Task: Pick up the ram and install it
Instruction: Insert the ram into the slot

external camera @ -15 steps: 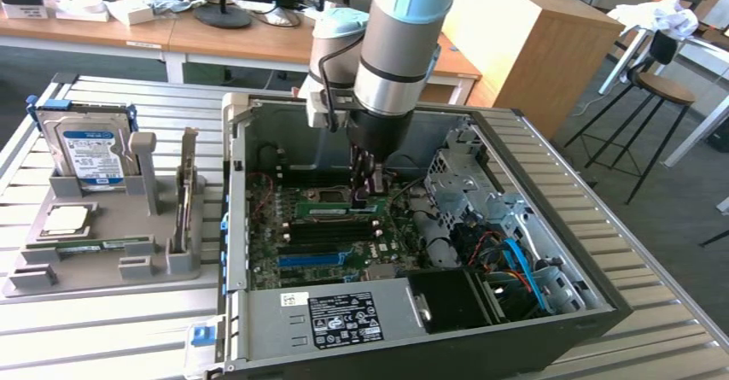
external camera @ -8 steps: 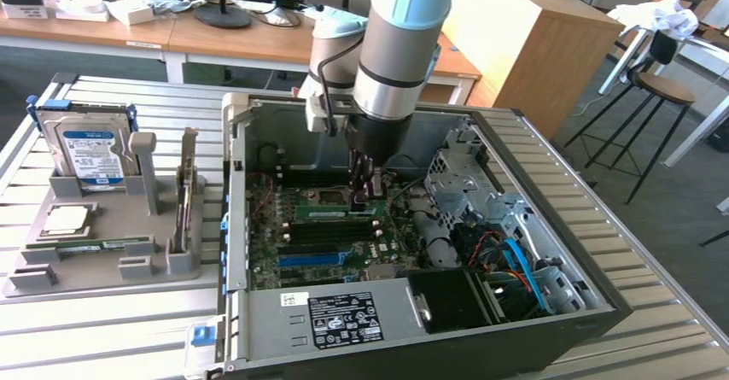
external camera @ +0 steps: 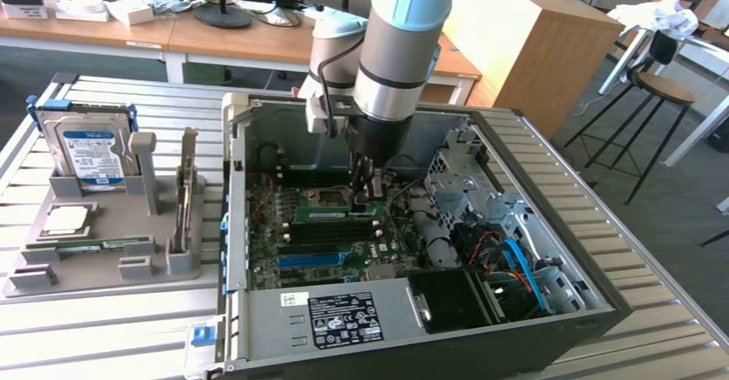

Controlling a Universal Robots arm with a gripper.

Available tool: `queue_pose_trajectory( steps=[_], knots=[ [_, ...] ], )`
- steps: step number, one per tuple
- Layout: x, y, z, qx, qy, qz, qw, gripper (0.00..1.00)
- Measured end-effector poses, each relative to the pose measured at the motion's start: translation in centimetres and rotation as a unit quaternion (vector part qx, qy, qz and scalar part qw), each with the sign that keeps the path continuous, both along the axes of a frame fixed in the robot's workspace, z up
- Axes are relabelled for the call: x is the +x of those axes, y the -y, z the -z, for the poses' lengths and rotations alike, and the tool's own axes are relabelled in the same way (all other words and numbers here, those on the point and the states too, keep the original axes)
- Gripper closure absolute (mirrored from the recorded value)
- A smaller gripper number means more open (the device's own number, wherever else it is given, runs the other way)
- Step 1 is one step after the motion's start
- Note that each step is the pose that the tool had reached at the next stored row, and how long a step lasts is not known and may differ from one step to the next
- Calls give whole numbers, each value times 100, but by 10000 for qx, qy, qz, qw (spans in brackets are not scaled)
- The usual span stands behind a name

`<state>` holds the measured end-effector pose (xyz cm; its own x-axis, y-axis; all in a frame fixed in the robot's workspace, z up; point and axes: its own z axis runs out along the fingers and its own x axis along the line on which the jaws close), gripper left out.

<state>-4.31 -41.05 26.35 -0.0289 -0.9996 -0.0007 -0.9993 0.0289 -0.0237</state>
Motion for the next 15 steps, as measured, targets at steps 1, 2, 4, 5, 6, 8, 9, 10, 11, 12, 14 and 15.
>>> queue_pose_trajectory(
  steps=[1, 2, 4, 5, 6, 8, 9, 10, 11, 12, 14, 15],
  knots=[
    [0, 6, 0, 0, 0, 0, 10000, 89],
    [0, 13, 0, 0, 0, 0, 10000, 89],
    [0, 30, 1, 0, 0, 0, 10000, 89],
    [0, 36, 0, 0, 0, 0, 10000, 89],
    [0, 38, 0, 0, 0, 0, 10000, 89],
    [0, 38, 0, 0, 0, 1, 10000, 89],
    [0, 38, 1, 0, 0, 0, 10000, 89],
    [0, 38, 4, 0, 0, 0, 10000, 89],
    [0, 39, 9, 0, 0, 0, 10000, 89],
    [0, 38, 15, 0, 0, 0, 10000, 89],
    [0, 38, 29, 0, 0, 0, 10000, 89],
    [0, 38, 36, 0, 0, 0, 10000, 89]
  ],
)
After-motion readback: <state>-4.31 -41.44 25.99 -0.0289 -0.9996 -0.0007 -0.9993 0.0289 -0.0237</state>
